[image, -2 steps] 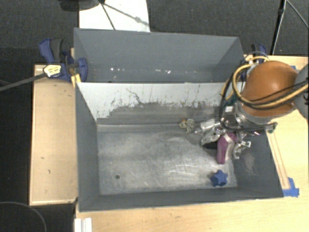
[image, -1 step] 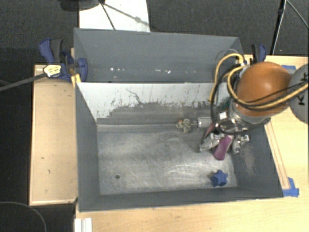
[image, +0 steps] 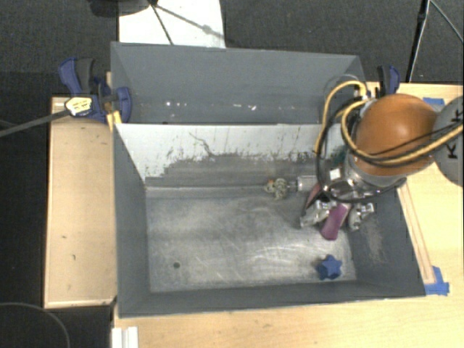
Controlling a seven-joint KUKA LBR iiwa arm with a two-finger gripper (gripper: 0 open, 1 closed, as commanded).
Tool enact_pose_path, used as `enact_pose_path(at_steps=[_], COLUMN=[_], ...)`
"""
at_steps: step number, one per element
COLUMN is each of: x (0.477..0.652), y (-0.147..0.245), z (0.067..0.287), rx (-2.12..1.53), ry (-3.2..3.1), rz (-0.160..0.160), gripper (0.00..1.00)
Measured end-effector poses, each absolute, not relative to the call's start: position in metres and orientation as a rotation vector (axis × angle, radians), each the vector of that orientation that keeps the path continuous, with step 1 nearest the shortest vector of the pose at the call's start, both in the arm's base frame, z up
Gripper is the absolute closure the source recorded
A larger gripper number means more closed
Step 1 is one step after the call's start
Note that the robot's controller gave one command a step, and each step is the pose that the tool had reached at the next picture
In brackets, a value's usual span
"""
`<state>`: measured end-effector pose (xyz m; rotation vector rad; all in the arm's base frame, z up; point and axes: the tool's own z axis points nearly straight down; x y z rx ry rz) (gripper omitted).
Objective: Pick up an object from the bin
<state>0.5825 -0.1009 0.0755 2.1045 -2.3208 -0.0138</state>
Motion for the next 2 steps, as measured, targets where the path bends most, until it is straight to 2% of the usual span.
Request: enact_pose_path(at_steps=[1, 2], x=[0.583, 0.583], y=[-0.102, -0.101], z=[0.076, 0.122], rx=[2.098, 2.091], ry=[-2.324, -2.346], rz=[-0.013, -0.001], gripper=[1.00, 1.00])
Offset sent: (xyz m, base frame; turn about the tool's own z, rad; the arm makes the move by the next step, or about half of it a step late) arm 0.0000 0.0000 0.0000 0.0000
